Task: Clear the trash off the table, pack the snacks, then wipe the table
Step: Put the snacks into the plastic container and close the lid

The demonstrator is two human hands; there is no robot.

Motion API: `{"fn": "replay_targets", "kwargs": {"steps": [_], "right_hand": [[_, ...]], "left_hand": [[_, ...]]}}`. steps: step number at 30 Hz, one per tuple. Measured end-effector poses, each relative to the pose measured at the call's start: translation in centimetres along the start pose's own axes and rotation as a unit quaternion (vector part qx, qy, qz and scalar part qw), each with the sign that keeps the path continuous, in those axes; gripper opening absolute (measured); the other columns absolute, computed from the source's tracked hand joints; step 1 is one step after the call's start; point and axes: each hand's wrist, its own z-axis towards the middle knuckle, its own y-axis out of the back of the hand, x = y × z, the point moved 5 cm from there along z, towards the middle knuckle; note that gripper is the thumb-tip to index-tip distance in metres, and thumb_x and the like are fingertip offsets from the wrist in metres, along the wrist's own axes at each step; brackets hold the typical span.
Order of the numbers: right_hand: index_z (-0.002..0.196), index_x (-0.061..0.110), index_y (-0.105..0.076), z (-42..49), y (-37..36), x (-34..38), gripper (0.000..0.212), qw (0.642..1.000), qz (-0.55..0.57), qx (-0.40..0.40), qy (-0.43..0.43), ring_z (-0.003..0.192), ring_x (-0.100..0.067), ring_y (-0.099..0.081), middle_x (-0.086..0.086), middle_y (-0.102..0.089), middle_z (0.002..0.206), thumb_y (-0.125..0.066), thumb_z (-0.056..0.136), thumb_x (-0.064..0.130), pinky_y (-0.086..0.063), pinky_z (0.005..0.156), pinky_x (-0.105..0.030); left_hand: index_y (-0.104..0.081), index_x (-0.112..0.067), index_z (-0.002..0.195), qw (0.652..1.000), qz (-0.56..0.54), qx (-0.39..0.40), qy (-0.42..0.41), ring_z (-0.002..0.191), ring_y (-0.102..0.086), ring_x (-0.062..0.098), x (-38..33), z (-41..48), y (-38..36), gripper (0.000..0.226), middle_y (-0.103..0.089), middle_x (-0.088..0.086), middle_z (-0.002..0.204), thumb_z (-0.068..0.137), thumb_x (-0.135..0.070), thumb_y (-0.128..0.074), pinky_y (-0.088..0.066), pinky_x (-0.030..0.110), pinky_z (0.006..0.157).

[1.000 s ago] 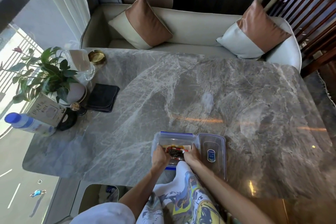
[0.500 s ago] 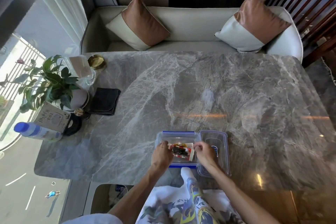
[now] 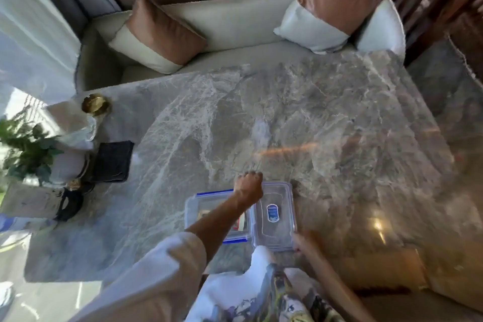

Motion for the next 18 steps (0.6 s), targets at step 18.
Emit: {"fn": "replay_targets", "kwargs": {"steps": [18], "right_hand": [[0.093,-0.010,-0.059,-0.4,-1.4,-2.0,0.022,0.924,0.378,-0.038,-0.050,0.079,-0.027,-0.050,-0.016,-0.054,0.080,-0.052,0.097,0.011,-0.051,0.080,-0.048]], "left_hand": [[-0.045,-0.002,0.131,0.999,0.036,0.009,-0.035,0.128,-0.040,0.039,-1.0,3.1,-1.8,0.042,-0.044,0.023,0.132,0.090,-0.007,-0.050,-0.037,0.046,0.106]]}}
